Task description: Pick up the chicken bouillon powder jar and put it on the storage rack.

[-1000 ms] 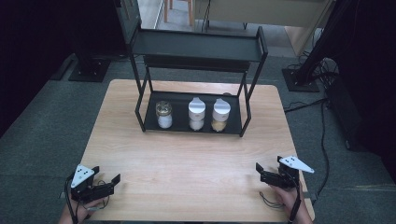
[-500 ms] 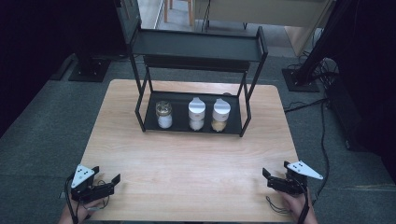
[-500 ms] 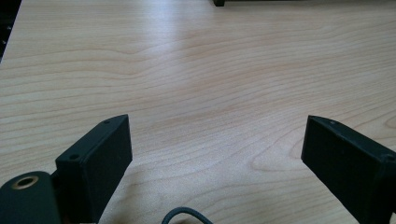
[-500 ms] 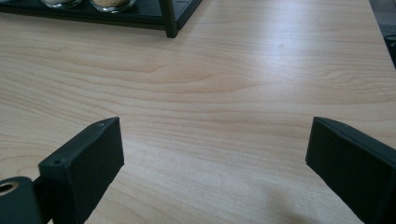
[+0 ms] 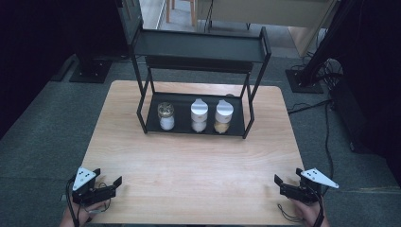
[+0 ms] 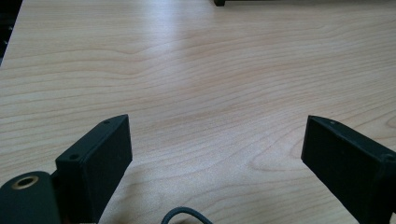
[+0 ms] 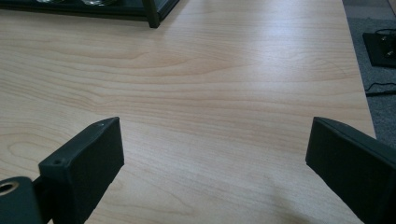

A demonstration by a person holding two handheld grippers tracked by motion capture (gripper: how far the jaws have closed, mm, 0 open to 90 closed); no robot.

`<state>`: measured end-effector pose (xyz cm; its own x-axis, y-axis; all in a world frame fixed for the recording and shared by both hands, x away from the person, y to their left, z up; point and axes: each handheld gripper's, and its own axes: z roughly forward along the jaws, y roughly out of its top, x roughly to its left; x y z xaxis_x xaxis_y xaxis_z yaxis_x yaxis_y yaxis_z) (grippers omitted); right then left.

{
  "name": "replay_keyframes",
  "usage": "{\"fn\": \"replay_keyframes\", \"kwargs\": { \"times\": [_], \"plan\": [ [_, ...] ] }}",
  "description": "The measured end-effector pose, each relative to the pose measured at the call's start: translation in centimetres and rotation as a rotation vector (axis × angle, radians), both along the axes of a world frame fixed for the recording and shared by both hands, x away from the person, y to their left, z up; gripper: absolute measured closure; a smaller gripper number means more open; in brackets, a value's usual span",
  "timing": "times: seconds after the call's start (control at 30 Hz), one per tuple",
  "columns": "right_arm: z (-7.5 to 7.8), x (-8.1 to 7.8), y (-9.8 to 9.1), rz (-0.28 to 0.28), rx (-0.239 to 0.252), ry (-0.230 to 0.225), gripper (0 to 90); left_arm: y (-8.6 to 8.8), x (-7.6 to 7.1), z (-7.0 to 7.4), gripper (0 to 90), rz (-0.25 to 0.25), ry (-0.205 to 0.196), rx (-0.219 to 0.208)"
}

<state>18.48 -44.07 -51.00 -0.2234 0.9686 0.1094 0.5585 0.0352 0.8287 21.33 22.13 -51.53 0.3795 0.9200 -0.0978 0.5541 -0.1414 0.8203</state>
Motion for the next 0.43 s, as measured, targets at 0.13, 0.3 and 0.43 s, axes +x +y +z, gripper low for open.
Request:
{"fn": "replay_keyframes", "kwargs": {
  "times": [0.13, 0.3, 0.43],
  "plan": [
    [-0.04, -0.23, -0.25, -0.003, 0.007, -0.001, 3.9, -0.01, -0.01, 0.00, 8.8, 0.000, 0.000, 0.001],
    [-0.11, -0.33, -0.12, 0.005, 0.003, -0.004, 3.9, -0.02, -0.01, 0.00, 8.8, -0.001, 0.000, 0.001],
    [-0.16, -0.45, -0.25, 0.000, 0.013, -0.008, 3.9, -0.04, 0.07, -0.01, 8.8, -0.003, 0.004, 0.001]
  ]
}}
